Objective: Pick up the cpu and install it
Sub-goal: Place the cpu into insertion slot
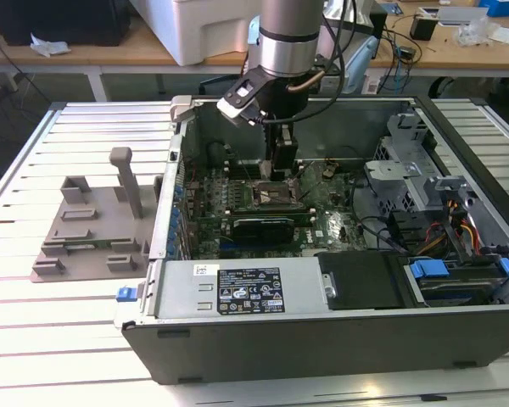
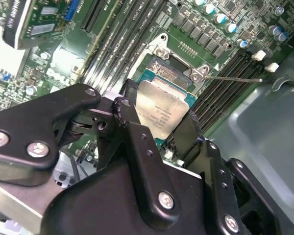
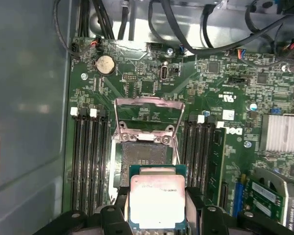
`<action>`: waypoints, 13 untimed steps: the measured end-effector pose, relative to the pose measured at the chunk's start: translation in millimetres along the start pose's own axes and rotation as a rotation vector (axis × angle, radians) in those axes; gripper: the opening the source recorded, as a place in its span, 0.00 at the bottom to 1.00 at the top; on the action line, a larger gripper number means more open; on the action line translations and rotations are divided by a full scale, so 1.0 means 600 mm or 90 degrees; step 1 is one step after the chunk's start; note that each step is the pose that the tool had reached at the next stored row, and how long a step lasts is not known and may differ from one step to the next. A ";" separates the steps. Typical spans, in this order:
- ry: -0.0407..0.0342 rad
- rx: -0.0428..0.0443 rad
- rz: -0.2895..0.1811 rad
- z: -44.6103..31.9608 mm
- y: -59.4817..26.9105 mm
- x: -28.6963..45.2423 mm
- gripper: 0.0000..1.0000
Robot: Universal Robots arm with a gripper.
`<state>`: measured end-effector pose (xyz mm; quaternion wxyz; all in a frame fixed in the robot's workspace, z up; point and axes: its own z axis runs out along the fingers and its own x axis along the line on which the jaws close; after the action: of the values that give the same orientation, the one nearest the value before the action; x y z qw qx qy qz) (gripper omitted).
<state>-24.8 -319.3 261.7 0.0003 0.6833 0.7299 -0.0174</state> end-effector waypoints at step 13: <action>0.0002 0.0023 0.003 0.060 0.006 0.007 0.54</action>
<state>-22.6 -315.8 225.5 -0.0011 0.6848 0.7285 -0.0186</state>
